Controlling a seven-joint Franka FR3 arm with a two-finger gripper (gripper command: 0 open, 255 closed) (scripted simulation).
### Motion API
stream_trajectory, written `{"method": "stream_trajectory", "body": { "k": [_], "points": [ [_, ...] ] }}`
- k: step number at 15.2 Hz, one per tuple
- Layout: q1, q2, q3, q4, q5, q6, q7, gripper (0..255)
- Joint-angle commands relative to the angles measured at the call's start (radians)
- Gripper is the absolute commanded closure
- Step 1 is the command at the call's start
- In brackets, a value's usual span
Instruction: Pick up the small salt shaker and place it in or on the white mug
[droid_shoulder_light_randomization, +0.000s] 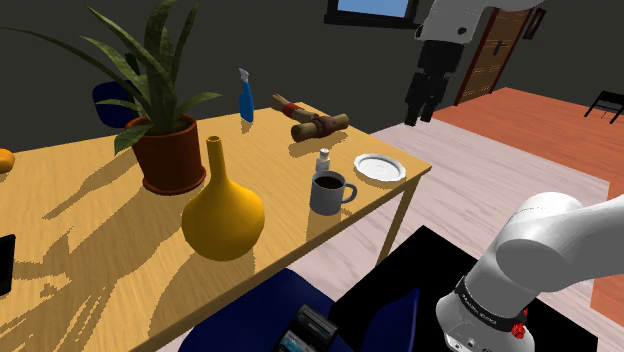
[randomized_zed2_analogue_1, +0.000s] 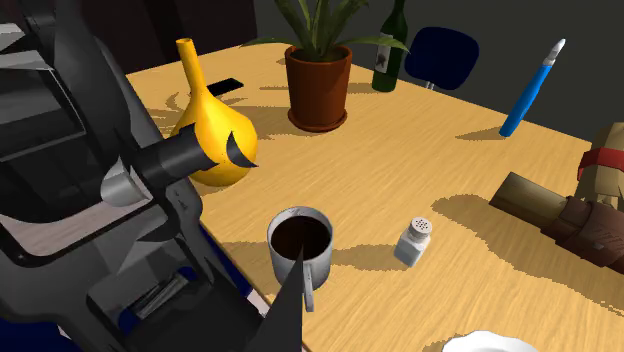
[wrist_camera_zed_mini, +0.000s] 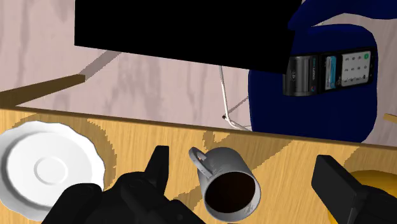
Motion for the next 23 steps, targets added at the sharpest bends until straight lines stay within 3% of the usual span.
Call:
{"method": "stream_trajectory", "body": {
  "k": [1, 12, 23],
  "points": [
    [0.0, 0.0, 0.0, 0.0, 0.0, 0.0, 0.0, 0],
    [-0.008, 0.336, 0.017, 0.042, -0.026, 0.318, 0.007, 0],
    [-0.017, 0.728, 0.02, 0.247, -0.062, 0.527, 0.031, 0]
  ]
}}
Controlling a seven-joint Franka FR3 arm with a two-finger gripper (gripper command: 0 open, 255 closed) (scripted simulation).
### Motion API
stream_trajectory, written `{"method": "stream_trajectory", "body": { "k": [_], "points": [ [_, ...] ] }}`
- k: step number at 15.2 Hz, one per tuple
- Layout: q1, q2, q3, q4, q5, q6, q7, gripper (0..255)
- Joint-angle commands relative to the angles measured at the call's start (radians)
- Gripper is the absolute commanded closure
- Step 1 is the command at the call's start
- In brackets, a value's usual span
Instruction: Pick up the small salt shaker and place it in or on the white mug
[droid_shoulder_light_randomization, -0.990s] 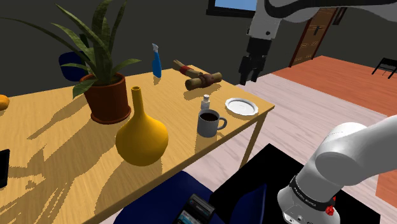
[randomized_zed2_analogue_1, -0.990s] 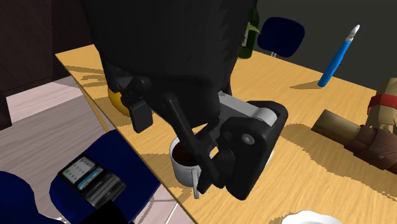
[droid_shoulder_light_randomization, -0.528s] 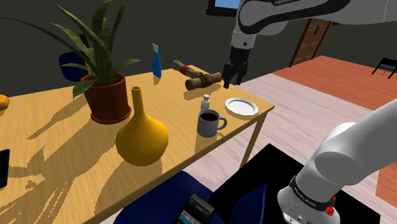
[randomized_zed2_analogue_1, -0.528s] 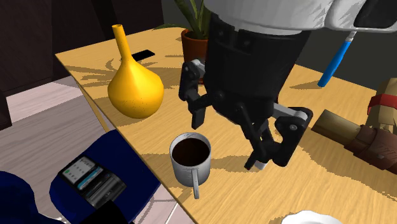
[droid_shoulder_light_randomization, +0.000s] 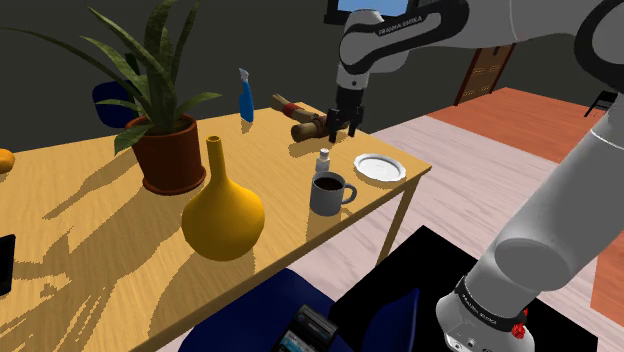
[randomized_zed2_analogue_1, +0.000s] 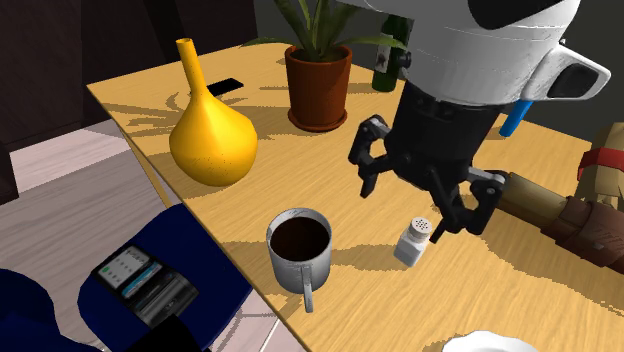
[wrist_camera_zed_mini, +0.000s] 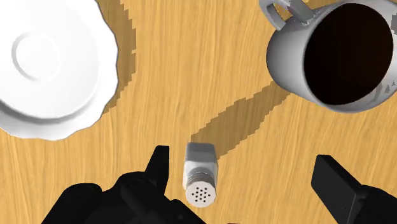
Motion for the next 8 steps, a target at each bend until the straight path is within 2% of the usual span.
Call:
{"method": "stream_trajectory", "body": {
  "k": [1, 6, 8],
  "points": [
    [-0.001, 0.08, 0.0, 0.053, -0.007, 0.032, 0.006, 0],
    [-0.004, 0.267, -0.005, 0.207, -0.025, 0.075, 0.02, 0],
    [-0.004, 0.288, -0.005, 0.215, -0.026, 0.089, 0.021, 0]
  ]
}}
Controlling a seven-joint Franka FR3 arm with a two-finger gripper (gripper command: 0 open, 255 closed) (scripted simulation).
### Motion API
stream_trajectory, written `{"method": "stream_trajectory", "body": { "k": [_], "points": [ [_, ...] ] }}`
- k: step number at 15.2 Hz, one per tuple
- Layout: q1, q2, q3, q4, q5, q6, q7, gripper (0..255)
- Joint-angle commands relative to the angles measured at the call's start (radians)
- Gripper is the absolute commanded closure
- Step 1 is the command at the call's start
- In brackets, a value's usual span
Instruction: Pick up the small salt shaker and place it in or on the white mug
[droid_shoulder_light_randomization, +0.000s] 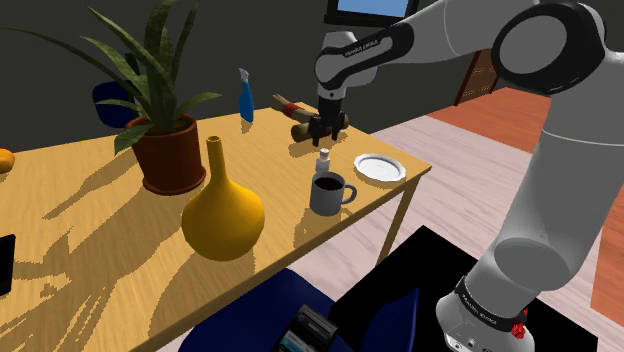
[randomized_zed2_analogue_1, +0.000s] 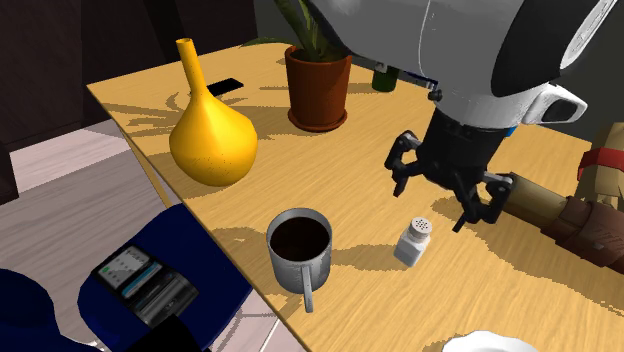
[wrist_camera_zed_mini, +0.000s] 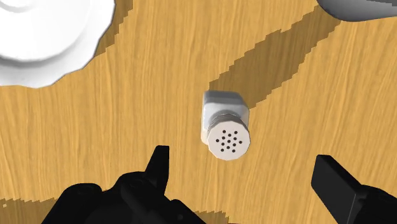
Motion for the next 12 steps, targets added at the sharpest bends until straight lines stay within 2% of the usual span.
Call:
{"method": "stream_trajectory", "body": {
  "k": [1, 7, 12],
  "points": [
    [-0.004, 0.021, -0.003, 0.0, -0.001, 0.023, -0.005, 0],
    [-0.004, 0.05, -0.002, -0.039, 0.001, 0.09, -0.006, 0],
    [-0.004, 0.05, -0.002, -0.039, 0.001, 0.09, -0.006, 0]
  ]
}}
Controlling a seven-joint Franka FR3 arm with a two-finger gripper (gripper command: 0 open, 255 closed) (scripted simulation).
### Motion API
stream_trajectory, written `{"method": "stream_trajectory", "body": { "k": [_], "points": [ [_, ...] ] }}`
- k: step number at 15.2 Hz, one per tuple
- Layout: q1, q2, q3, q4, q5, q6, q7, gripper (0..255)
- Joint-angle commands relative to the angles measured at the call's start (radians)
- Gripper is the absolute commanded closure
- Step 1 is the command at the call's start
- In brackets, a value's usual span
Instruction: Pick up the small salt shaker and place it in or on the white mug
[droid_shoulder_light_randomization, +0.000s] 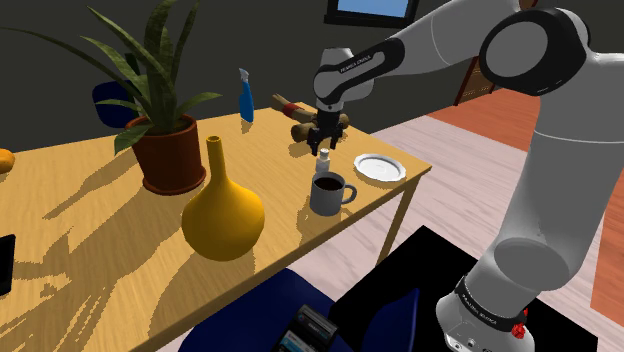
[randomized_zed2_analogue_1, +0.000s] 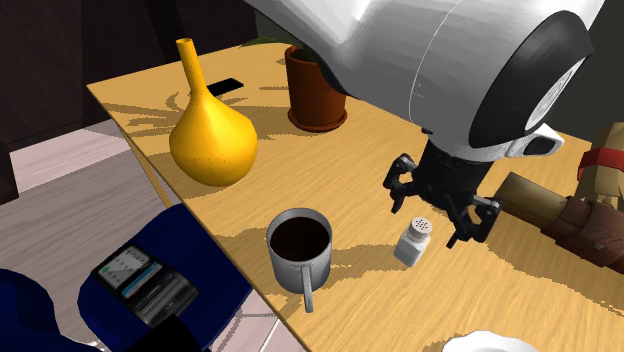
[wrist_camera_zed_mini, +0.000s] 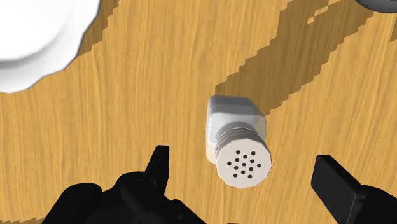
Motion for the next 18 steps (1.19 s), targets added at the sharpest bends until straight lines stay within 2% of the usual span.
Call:
{"method": "stream_trajectory", "body": {
  "k": [1, 2, 3, 12, 18],
  "points": [
    [0.0, 0.0, 0.0, 0.0, 0.0, 0.0, 0.0, 0],
    [0.0, 0.0, 0.0, 0.0, 0.0, 0.0, 0.0, 0],
    [0.0, 0.0, 0.0, 0.0, 0.0, 0.0, 0.0, 255],
    [0.0, 0.0, 0.0, 0.0, 0.0, 0.0, 0.0, 255],
    [0.0, -0.032, 0.0, 0.04, -0.001, -0.071, 0.001, 255]
  ]
}}
